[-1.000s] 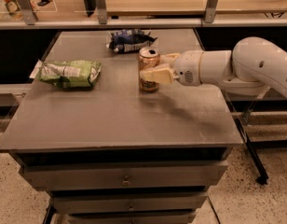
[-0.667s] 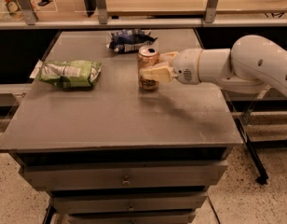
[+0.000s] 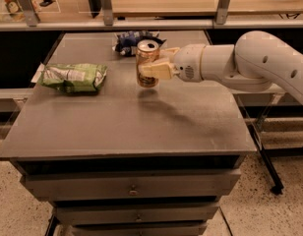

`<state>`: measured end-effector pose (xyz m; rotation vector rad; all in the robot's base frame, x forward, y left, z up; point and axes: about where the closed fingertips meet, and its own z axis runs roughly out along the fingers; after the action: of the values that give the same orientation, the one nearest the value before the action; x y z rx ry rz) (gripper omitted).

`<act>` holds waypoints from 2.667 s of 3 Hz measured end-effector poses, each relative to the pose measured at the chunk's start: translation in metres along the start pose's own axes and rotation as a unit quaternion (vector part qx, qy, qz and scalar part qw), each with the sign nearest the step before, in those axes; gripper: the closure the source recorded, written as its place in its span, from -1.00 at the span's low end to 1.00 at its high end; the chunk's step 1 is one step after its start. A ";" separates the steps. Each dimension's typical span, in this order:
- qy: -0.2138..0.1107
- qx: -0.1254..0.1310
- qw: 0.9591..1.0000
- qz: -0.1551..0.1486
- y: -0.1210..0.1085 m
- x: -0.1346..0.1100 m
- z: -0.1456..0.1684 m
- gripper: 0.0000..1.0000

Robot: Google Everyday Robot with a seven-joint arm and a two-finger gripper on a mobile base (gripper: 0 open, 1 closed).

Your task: Move orange can near blue chip bag

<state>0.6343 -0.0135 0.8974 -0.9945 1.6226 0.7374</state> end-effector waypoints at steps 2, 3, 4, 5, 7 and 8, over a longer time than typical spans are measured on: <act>-0.010 0.003 1.000 -0.019 -0.007 -0.019 0.033 1.00; -0.011 -0.005 1.000 -0.028 -0.022 -0.021 0.050 1.00; -0.014 -0.018 0.999 -0.039 -0.044 -0.022 0.066 1.00; -0.020 -0.033 0.998 -0.051 -0.070 -0.027 0.082 1.00; 0.001 0.012 0.998 -0.061 -0.085 -0.020 0.098 1.00; 0.001 0.012 0.998 -0.061 -0.084 -0.020 0.099 1.00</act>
Offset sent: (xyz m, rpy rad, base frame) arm 0.0423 0.0382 0.0093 -0.0006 -0.0626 0.0051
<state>0.7559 0.0359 0.8919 -1.0678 1.5541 0.6326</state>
